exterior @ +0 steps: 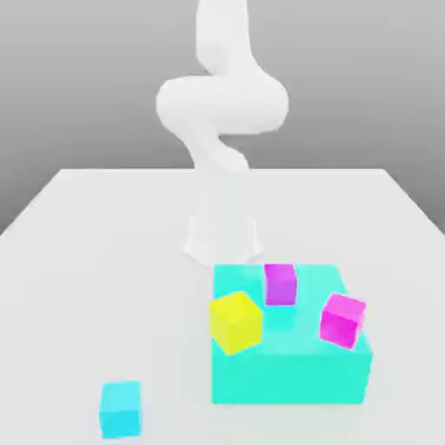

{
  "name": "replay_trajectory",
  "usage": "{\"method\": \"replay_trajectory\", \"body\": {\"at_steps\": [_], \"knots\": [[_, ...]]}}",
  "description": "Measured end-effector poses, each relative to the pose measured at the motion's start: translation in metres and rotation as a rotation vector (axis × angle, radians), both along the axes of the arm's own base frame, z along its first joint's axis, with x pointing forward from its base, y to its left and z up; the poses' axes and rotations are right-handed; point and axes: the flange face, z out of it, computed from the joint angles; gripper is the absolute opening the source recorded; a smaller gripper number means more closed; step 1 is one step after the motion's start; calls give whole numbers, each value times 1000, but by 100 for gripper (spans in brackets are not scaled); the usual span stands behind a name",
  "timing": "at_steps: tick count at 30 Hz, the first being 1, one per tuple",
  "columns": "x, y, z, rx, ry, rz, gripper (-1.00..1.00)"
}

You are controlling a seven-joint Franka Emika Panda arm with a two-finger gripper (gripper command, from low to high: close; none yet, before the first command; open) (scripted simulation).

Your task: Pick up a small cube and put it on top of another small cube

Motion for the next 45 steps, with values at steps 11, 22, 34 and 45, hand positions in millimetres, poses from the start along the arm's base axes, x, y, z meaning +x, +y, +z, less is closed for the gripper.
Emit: {"method": "replay_trajectory", "body": {"at_steps": [11,22,34,45], "knots": [[100,-50,-194,21,303,74,0],[102,-102,-399,-21,596,94,0],[76,-126,-540,-67,726,103,-100],[85,-113,-479,-82,721,138,-100]]}}
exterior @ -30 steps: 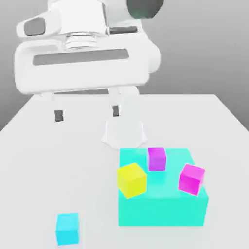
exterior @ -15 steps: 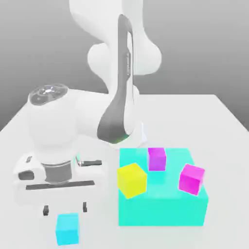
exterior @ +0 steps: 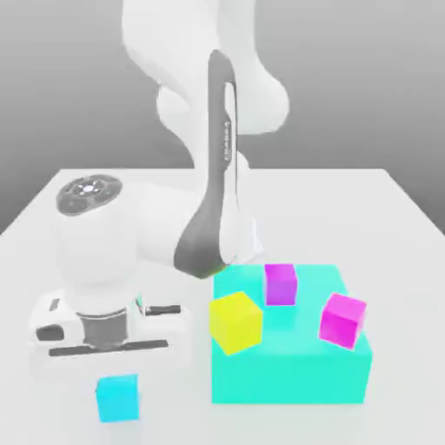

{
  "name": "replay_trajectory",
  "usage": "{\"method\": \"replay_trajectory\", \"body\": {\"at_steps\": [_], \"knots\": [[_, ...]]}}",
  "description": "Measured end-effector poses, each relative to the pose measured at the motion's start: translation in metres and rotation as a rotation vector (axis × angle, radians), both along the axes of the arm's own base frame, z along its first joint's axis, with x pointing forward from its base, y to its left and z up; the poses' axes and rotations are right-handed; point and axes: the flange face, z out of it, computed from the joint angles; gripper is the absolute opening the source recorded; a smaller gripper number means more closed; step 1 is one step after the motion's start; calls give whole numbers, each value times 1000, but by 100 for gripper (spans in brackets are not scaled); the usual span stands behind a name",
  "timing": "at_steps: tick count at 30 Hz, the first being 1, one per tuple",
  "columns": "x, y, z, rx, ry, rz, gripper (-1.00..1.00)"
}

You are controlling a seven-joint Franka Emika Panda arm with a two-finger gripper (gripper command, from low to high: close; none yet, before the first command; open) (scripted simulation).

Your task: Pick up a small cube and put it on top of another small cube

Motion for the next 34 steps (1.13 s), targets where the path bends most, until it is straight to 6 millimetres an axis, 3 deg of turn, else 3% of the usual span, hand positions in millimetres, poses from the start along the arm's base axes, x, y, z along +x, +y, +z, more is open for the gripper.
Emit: {"method": "replay_trajectory", "body": {"at_steps": [5,9,16,19,24,26,31,32,34], "knots": [[7,84,50,41,-16,156,-100],[-8,161,92,42,-26,311,-100],[-59,225,155,-39,-53,450,-100],[-90,232,164,-54,-47,461,-100],[-144,224,160,-28,-14,430,-100],[-158,219,147,-3,1,411,-100],[-163,217,94,3,6,405,-100],[-163,217,88,3,6,405,100],[-163,217,88,3,6,405,100]]}}
